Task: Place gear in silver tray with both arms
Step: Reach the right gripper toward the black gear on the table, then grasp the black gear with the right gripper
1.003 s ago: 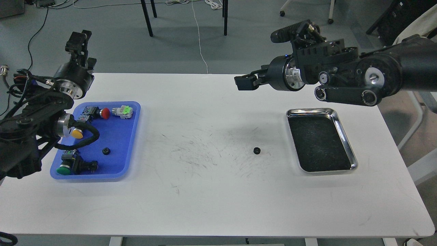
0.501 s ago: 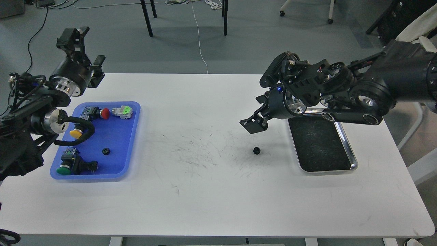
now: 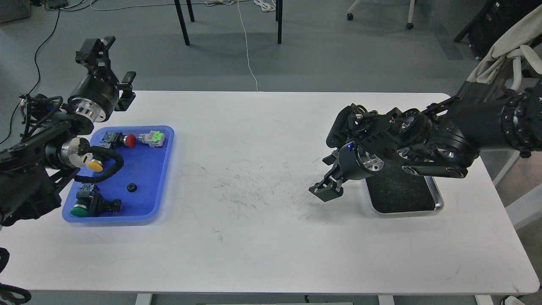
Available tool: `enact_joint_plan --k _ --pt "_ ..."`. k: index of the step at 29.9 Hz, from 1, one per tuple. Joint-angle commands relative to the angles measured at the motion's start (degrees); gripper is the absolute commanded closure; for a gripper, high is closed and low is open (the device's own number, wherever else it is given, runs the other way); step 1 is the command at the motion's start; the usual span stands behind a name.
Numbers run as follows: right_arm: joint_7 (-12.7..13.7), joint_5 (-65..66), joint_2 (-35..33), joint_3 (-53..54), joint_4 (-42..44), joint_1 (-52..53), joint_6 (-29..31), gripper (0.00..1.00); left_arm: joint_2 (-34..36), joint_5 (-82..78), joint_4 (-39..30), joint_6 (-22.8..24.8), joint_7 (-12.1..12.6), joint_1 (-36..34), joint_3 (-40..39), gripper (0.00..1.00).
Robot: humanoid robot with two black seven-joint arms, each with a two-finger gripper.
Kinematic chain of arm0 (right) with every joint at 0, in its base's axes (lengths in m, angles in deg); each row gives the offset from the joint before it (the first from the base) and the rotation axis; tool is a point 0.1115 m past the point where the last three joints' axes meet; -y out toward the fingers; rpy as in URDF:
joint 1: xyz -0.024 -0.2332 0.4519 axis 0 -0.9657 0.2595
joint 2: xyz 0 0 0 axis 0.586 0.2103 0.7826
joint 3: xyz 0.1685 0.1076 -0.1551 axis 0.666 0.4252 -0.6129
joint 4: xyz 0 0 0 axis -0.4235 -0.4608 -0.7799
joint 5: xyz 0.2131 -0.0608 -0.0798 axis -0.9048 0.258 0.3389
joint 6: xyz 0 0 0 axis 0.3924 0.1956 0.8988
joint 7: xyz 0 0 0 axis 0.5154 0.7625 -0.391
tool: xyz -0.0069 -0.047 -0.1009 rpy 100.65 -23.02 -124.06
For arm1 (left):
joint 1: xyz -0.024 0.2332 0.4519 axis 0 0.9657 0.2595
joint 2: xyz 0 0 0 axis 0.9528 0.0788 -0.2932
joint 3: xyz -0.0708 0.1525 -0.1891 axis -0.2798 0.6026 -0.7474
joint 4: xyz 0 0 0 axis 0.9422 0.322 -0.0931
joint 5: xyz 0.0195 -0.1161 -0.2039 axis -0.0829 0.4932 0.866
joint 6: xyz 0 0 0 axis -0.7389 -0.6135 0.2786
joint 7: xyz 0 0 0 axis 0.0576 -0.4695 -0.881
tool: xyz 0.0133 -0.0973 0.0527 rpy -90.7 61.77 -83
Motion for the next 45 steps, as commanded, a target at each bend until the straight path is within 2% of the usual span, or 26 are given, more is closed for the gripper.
enact_joint_plan --k 1,5,8,15,25,29,32,39,45 --pt "-0.17 -0.21 1.59 -0.25 2.67 -1.89 0.06 0.15 0.30 0.78 0.01 -0.12 0.00 0.05 -0.11 0.02" --pt "-0.17 -0.21 2.03 -0.34 3.99 -3.21 0.06 0.16 0.48 0.78 0.10 -0.04 0.00 -0.03 -0.11 0.02" --pt "-0.17 -0.21 2.21 -0.34 4.61 -3.91 0.06 0.21 0.48 0.78 0.10 -0.21 0.00 0.05 -0.11 0.02" --pt "-0.26 -0.21 3.17 -0.43 7.07 -6.37 0.23 0.25 0.48 0.78 0.10 -0.21 0.00 0.05 -0.11 0.02" --pt "-0.87 -0.03 4.14 -0.34 10.15 -8.31 0.41 0.26 0.57 0.78 0.10 -0.30 0.00 0.49 -0.11 0.02" --pt "-0.87 -0.03 4.14 -0.34 10.41 -8.57 0.49 0.34 0.65 0.78 0.10 -0.30 0.00 0.58 -0.11 0.02" --pt "-1.22 -0.03 4.23 -0.43 10.76 -8.84 0.50 0.35 0.65 0.78 0.10 -0.30 0.00 0.84 -0.11 0.02" --pt "-1.75 0.14 4.23 -0.43 10.85 -8.93 0.85 0.51 0.74 0.78 0.19 -0.30 0.00 0.93 -0.11 0.02" --pt "-1.75 0.14 4.67 -0.43 11.55 -9.19 1.11 0.60 0.83 0.78 0.10 -0.30 0.00 0.93 -0.11 0.02"
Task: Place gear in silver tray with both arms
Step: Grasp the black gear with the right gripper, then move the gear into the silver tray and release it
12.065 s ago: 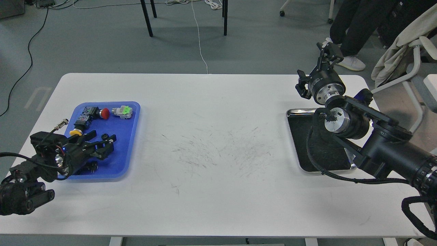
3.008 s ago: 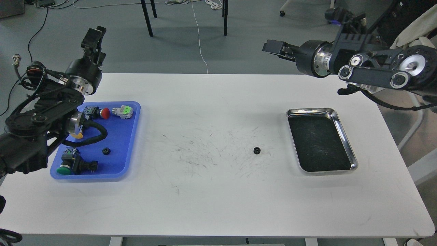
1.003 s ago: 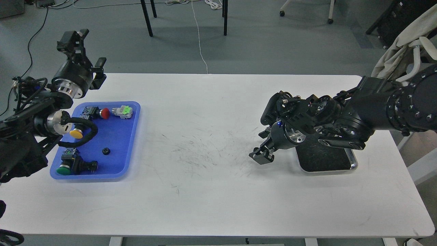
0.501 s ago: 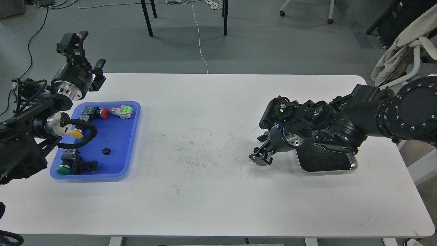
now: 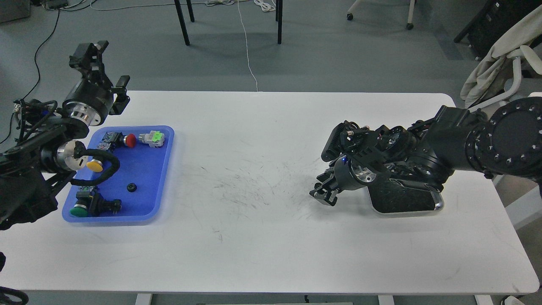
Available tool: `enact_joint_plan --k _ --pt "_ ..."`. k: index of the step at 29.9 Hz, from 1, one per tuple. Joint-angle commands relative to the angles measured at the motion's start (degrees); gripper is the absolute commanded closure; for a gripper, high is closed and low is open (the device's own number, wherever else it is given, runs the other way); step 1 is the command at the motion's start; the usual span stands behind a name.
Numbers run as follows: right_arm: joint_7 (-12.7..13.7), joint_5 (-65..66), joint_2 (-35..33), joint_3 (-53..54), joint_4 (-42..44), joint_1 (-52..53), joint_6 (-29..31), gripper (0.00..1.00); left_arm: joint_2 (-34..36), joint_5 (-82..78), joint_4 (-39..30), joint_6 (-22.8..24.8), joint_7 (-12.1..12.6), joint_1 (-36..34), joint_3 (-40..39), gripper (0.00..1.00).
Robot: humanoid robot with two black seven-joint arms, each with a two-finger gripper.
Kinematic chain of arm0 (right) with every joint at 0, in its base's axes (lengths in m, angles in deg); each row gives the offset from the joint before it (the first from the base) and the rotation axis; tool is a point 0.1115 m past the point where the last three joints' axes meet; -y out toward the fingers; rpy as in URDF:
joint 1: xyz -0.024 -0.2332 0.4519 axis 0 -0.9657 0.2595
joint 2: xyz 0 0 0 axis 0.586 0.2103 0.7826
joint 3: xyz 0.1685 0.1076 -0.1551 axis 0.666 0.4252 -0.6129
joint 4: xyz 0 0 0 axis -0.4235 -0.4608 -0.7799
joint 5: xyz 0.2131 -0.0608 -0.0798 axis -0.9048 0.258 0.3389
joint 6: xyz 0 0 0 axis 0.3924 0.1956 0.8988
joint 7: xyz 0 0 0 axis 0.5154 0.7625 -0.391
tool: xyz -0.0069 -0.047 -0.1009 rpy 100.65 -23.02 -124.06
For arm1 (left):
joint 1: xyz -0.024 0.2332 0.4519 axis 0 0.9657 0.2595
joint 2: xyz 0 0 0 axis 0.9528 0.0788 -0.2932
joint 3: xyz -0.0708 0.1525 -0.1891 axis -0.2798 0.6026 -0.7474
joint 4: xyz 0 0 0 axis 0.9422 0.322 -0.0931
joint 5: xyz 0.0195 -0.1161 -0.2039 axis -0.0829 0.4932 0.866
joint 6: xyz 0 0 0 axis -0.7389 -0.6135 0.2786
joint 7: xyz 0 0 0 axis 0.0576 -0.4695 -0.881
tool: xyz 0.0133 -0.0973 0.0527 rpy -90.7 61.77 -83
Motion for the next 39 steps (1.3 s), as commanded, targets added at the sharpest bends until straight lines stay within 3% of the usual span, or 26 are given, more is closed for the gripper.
enact_joint_plan --k 1,17,29,39 --pt "0.01 0.00 0.23 0.00 0.63 -0.38 0.25 0.62 0.05 -0.02 -0.07 0.00 0.00 0.00 0.00 0.02" --pt "-0.08 -0.17 0.23 0.09 2.30 0.14 1.57 0.98 0.22 -0.02 0.02 -0.09 0.00 0.62 0.00 0.02" --pt "-0.08 -0.70 -12.41 1.84 3.71 3.57 2.18 0.98 0.31 -0.02 -0.07 -0.09 0.00 0.97 0.09 0.02" --pt "-0.08 -0.61 -21.12 1.93 8.53 -2.57 1.65 0.98 0.22 -0.02 -0.25 -0.09 0.00 0.88 0.09 0.01"
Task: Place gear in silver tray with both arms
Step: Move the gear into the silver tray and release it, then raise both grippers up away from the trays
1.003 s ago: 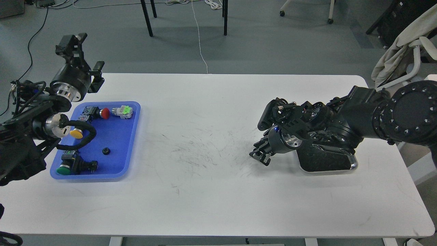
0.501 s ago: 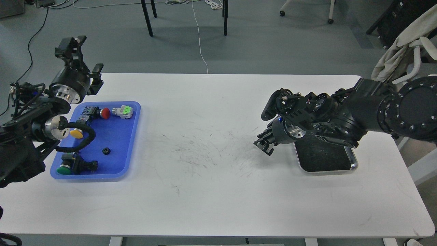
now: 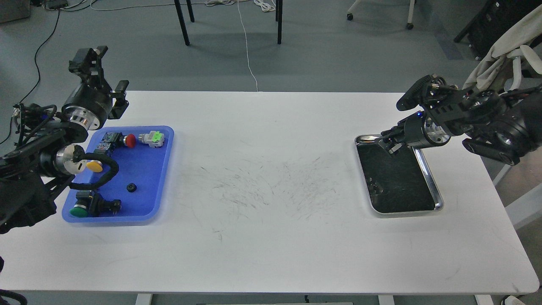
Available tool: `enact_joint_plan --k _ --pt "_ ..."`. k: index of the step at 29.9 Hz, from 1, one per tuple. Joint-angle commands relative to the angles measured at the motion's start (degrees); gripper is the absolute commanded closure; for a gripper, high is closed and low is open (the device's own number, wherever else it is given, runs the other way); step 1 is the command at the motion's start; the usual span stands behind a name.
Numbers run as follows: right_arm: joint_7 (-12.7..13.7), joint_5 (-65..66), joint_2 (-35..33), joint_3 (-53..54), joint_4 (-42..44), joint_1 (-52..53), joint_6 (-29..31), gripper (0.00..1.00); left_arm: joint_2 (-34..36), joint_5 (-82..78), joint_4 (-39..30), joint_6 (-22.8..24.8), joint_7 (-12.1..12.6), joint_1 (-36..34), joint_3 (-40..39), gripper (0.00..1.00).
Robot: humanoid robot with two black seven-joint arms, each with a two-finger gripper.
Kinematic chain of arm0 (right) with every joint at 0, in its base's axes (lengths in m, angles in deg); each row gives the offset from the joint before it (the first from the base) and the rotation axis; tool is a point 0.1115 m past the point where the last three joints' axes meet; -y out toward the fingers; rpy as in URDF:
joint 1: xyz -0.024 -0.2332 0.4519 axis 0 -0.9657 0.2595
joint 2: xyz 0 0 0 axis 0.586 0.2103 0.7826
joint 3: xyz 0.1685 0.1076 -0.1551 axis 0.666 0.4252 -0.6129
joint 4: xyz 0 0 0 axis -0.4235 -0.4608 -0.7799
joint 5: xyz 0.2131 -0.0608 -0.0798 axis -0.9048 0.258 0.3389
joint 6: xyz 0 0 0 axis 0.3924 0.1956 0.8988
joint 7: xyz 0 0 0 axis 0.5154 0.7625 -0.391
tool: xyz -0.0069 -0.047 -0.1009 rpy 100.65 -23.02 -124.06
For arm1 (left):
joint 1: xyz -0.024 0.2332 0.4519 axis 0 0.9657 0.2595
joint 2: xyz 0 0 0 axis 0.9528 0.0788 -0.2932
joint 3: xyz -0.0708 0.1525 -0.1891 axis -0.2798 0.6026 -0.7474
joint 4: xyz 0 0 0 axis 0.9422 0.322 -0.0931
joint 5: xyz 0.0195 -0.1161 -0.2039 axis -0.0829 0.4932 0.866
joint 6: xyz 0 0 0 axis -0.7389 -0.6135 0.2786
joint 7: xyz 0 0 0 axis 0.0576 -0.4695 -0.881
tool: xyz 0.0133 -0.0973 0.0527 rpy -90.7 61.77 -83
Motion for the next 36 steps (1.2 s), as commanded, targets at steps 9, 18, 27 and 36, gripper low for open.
enact_joint_plan --k 9,18,27,36 --pt "0.00 -0.08 -0.01 1.19 4.46 -4.89 -0.39 0.98 -0.10 0.00 -0.32 -0.09 0.00 -0.25 0.00 0.01" --pt "0.00 -0.16 0.78 1.19 7.00 -7.00 -0.39 0.76 0.60 -0.09 -0.58 -0.09 0.00 -0.16 0.00 0.01" --pt "0.00 -0.25 0.78 1.36 6.92 -6.74 -0.56 0.60 0.60 0.00 -0.58 -0.09 0.00 -0.25 0.00 0.01" --pt "0.00 -0.34 0.44 8.21 6.57 -6.65 -1.00 0.44 2.79 0.00 -0.76 0.27 0.00 -0.16 0.26 0.01"
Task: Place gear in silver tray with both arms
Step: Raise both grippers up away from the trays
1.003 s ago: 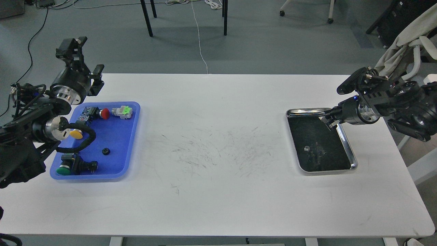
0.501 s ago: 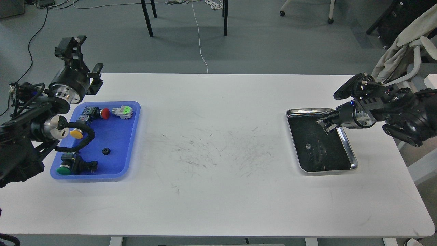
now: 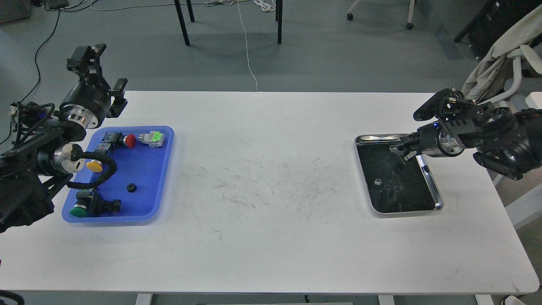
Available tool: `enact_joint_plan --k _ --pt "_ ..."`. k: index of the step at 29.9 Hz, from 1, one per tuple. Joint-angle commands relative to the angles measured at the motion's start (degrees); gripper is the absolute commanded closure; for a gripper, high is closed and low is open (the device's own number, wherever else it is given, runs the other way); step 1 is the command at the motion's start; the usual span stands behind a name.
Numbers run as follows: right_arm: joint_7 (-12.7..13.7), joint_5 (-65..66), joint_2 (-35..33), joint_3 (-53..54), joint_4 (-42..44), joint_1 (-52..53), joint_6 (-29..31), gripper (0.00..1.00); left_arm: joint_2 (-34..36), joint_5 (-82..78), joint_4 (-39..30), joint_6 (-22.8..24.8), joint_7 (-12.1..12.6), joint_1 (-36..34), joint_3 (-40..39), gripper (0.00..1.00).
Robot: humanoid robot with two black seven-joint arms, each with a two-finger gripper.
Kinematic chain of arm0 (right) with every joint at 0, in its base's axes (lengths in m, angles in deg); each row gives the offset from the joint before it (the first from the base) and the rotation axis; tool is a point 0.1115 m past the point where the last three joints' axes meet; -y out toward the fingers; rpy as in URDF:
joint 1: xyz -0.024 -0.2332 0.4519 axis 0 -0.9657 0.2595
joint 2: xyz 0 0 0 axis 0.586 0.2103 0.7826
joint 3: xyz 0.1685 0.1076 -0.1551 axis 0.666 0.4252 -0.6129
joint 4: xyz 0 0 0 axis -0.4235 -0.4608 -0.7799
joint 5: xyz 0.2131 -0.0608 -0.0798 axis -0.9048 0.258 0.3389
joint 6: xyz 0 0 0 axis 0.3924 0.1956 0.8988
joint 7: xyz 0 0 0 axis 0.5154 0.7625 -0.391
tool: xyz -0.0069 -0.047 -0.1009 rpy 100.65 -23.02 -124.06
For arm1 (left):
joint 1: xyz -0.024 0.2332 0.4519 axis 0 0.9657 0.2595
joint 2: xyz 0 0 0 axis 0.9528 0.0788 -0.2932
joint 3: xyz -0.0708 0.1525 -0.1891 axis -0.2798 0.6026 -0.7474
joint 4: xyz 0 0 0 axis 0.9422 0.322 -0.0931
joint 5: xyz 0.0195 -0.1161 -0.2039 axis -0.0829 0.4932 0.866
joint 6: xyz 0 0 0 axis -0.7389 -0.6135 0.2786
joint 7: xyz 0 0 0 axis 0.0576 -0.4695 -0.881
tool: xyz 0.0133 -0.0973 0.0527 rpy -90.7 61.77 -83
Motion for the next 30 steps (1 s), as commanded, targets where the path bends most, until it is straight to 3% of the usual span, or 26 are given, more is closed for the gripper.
enact_joint_plan --k 1,6,7,10,15,20,25,30 --pt "0.08 -0.11 -0.55 4.62 0.27 0.21 0.30 0.39 1.31 0.03 0.18 -0.50 0.00 -0.09 0.61 0.01" --pt "0.17 -1.08 -2.13 10.78 0.09 0.74 0.65 0.33 7.10 0.12 -5.08 3.10 0.00 0.09 0.52 0.01" --pt "0.17 -1.16 -2.57 12.79 0.09 1.01 0.65 0.28 7.98 -0.14 -5.87 3.02 0.00 0.17 0.88 0.01" --pt "0.17 -2.65 -4.24 18.33 -0.26 0.83 1.44 0.27 10.09 -0.67 -7.54 2.93 0.00 -0.44 3.50 0.01" --pt "0.52 -6.34 -4.77 25.01 -0.08 0.48 2.85 0.22 16.06 -2.07 -13.61 1.00 0.00 -6.49 13.60 0.01" --pt "0.70 -14.07 -5.21 29.86 -0.17 -0.57 2.85 0.20 21.25 -6.46 -21.33 0.64 0.00 -11.51 18.71 0.01" --pt "0.88 -19.78 -6.00 34.60 0.18 -1.71 2.41 0.15 22.05 -18.58 -26.35 -3.22 0.00 -12.83 23.81 0.01" --pt "0.88 -29.35 -7.23 46.53 0.18 -5.22 1.97 0.10 23.54 -25.71 -31.98 -4.63 0.00 -14.85 27.59 0.01"
